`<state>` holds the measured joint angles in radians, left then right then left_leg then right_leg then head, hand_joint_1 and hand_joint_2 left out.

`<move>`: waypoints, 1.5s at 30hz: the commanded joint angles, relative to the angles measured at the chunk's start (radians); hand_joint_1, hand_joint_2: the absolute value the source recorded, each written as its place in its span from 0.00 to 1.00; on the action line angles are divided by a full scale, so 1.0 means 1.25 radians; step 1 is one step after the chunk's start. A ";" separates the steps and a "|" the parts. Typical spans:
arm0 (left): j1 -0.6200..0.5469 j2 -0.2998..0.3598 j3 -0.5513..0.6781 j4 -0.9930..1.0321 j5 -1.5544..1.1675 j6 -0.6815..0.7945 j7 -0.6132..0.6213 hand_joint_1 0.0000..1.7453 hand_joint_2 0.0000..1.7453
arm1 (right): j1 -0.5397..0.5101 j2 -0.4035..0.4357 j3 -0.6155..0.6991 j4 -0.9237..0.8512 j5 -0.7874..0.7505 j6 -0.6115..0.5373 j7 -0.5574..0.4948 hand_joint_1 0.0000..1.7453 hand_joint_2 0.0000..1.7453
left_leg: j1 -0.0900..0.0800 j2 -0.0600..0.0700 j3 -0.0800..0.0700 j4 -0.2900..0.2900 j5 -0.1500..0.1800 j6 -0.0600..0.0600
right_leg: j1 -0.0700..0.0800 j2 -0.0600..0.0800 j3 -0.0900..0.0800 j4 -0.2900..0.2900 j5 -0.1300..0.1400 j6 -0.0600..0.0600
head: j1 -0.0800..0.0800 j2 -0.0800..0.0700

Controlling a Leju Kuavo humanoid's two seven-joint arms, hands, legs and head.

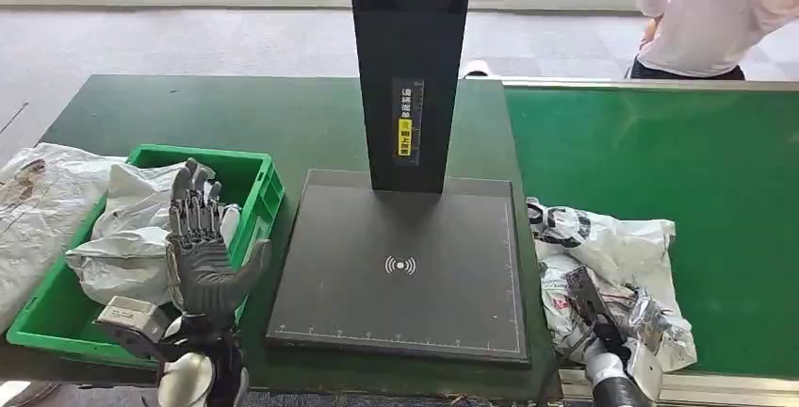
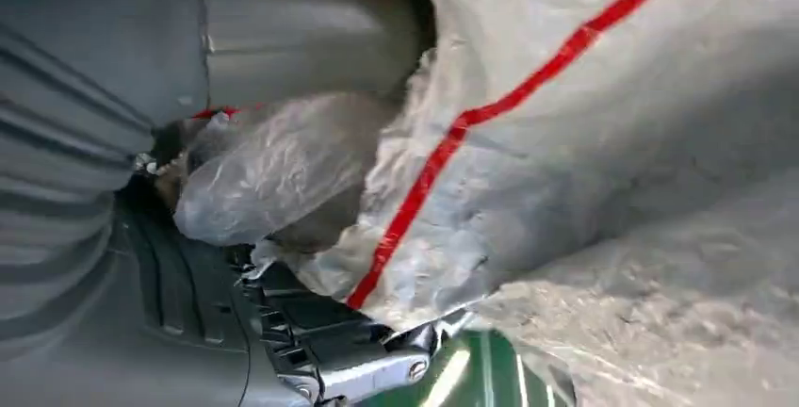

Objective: Moved the parcel from conveyor to table for the left to box.

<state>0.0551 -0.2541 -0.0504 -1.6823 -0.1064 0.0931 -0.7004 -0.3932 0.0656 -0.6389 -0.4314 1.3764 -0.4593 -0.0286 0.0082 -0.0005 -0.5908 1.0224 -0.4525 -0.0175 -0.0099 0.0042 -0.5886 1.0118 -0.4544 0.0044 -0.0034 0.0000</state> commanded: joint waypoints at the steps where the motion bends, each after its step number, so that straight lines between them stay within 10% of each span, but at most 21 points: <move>1: 0.003 0.022 0.000 0.010 -0.005 0.014 0.002 0.00 1.00 | 0.002 0.000 0.046 0.046 -0.012 -0.031 -0.001 1.00 1.00 | 0.000 0.000 0.000 -0.003 0.002 0.000 | 0.000 0.000 0.000 -0.003 0.002 0.000 | 0.000 0.000; 45: 0.016 0.023 -0.002 -0.002 -0.006 0.021 0.002 0.00 1.00 | 0.009 0.014 0.054 0.011 -0.033 -0.104 -0.052 1.00 1.00 | 0.000 -0.001 -0.001 -0.001 0.000 0.001 | 0.000 -0.001 0.001 -0.001 -0.001 0.000 | 0.000 0.000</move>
<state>0.0809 -0.2525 -0.0504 -1.7044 -0.1133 0.1137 -0.7004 -0.3888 0.0729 -0.5982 -0.4311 1.3481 -0.5646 -0.0683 0.0080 -0.0016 -0.5920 1.0227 -0.4535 -0.0167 -0.0103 0.0026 -0.5885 1.0117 -0.4561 0.0053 -0.0038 0.0000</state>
